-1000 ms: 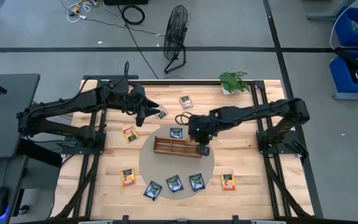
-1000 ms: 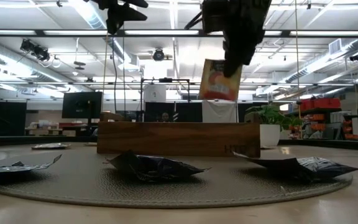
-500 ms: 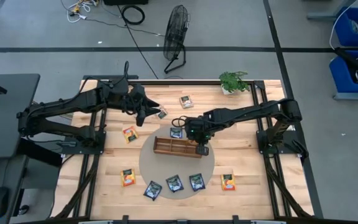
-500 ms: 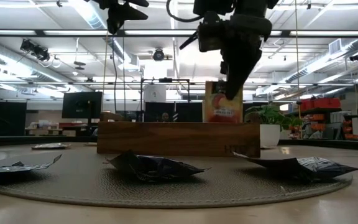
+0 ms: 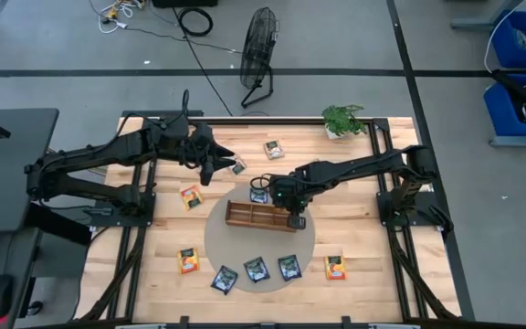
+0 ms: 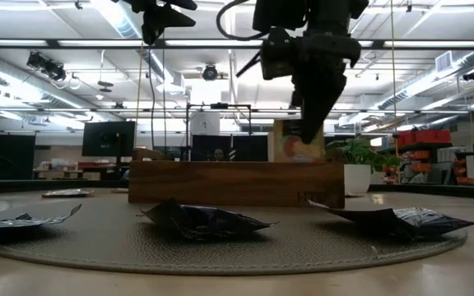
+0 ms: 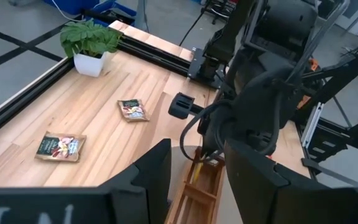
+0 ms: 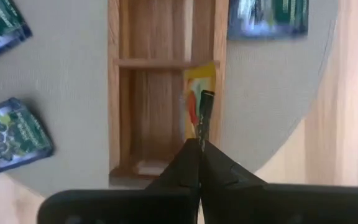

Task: Pick & Place Tea
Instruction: Put the yellow tea bag into the right section of the wooden organizer

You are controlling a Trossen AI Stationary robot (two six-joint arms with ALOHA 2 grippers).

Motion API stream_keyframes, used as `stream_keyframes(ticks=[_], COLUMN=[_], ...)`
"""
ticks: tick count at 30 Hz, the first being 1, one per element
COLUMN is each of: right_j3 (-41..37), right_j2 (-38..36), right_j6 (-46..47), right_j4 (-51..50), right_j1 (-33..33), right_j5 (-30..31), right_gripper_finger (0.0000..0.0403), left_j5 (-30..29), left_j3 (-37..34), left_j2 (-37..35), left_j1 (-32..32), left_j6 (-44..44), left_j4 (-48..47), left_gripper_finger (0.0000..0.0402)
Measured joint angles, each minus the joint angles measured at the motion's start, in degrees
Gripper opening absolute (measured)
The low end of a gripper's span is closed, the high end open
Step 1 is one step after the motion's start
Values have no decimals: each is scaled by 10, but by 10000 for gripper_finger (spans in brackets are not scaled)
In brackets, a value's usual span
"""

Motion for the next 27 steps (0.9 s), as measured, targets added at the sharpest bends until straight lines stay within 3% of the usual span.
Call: stream_keyframes(ticks=[21, 27], right_j3=[0, 0], right_j2=[15, 15], right_j6=[1, -5], right_j4=[17, 17], right_j1=[-5, -5], right_j5=[15, 15], right_gripper_finger=[0, 20], left_j5=[0, 0], left_j3=[0, 0], left_j2=[0, 0], left_j1=[0, 0], left_j6=[6, 6], left_j4=[-5, -5], left_gripper_finger=[154, 154])
